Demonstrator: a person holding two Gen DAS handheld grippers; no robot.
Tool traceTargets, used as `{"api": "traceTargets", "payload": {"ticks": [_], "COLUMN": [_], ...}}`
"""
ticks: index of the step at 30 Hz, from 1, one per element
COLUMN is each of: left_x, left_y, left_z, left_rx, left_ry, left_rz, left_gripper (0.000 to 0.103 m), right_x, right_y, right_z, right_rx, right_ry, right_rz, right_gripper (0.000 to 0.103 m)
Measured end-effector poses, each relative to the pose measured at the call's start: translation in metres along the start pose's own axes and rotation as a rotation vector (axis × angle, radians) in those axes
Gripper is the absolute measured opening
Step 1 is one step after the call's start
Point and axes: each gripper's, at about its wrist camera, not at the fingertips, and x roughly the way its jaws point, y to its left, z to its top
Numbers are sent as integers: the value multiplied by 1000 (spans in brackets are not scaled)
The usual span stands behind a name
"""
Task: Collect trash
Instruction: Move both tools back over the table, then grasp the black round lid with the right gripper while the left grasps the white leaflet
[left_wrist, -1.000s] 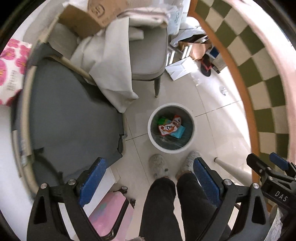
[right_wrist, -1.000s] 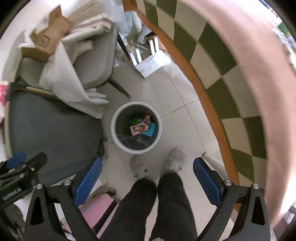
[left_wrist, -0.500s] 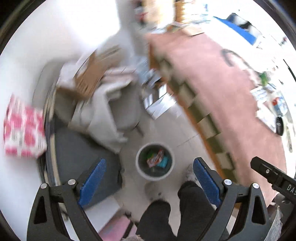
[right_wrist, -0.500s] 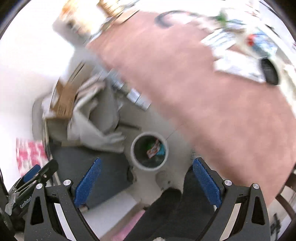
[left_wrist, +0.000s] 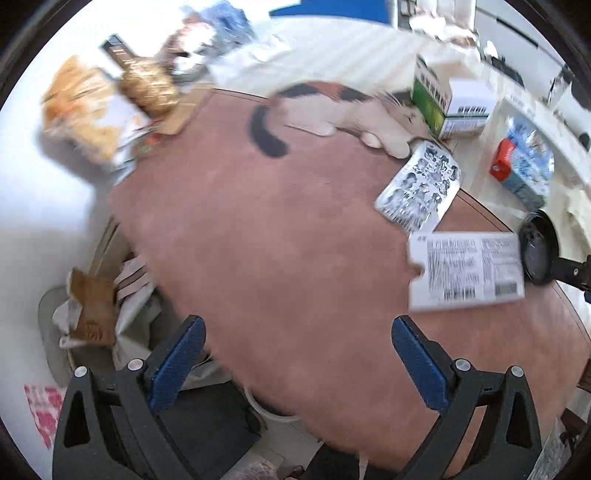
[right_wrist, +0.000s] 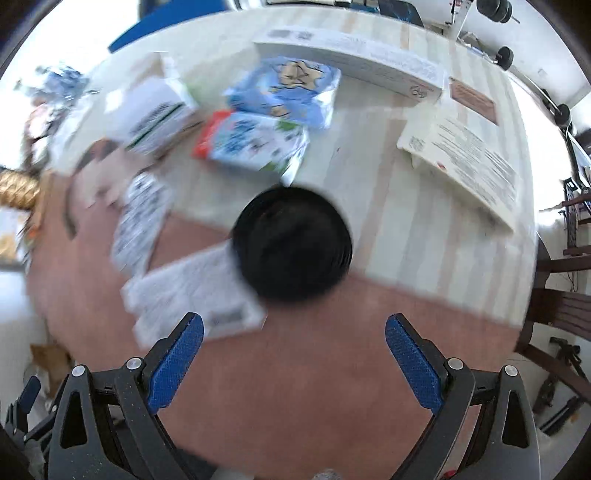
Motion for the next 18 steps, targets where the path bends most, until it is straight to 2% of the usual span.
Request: {"api": "traceTargets", "payload": {"ticks": [4,9,10,12,14,18], "left_x": [38,53,53,47,39,24], "left_y": [-19,-27,-30,-40,-55,-106], "left_z": [31,51,54,58,60,53], "left_rx": [14,46,68,152,259,613], "left_ry": [68,99,98,79,43,-19], "left_rz": [-22,-38,-41,-50,-70,-85], "left_gripper": [103,103,103,103,103,103], "right_x": [36,61,59,55,48,38], "right_y": [1,6,4,0,-12,-59], "right_z": [36,50,49,48,45,31], "right_rx": [-1,-6,3,-1,10,34], "right_ry": [44,74,55,48,49,74], "right_rz": [8,-6,-6,0,2,-21], "right_gripper": [100,100,98,89,89,89]}}
